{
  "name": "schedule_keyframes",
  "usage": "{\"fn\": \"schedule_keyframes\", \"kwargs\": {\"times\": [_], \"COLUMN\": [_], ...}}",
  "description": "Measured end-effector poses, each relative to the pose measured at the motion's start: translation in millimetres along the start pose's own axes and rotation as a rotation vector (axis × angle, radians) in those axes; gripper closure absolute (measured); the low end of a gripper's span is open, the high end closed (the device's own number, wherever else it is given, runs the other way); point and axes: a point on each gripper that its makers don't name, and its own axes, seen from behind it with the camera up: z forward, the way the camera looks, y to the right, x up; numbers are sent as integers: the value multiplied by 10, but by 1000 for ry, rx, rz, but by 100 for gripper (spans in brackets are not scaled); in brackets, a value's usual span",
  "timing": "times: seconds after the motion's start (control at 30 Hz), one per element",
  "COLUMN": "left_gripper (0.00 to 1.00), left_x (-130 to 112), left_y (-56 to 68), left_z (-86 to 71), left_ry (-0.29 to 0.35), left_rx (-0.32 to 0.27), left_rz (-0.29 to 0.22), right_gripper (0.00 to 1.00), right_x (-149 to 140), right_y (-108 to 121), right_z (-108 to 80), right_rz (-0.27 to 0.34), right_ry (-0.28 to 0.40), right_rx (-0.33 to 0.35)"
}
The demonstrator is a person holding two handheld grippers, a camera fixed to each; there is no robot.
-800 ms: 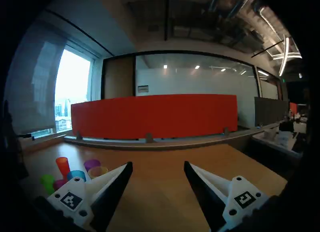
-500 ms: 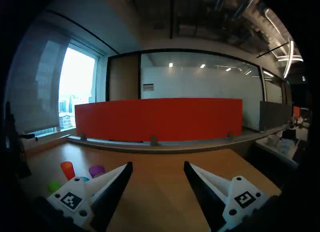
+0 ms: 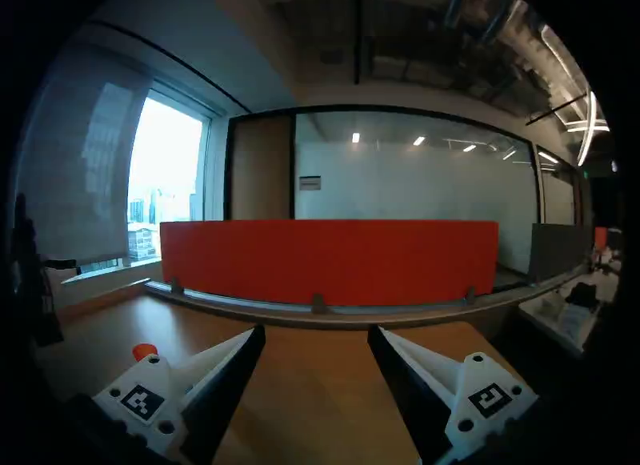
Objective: Pour water
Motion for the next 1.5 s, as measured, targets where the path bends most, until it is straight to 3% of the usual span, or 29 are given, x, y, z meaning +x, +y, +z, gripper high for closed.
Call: {"fn": "schedule_keyframes", "kwargs": {"times": [0.4,0.57,0.77,1.1,1.5], "left_gripper": [11,11,11,11,11], "left_x": [348,383,497,441,498], "left_y": [17,82,189,353,603], "left_z": [84,121,115,128,71], "left_ry": [-11,-23,4,-25,-5], "left_rx": [-35,-65,-123,-205,-353], "left_rz": [-69,-95,-93,-45,-78], "right_gripper": [1,1,1,1,1], "right_x": [193,215,176,202,315], "right_y": [-43,-50,-81,-276,-651], "right_z": [63,81,100,136,104], "right_rz": [18,3,6,9,-31], "right_ry": [-19,-20,-34,-25,-24], "right_rx": [22,25,40,141,302]}}
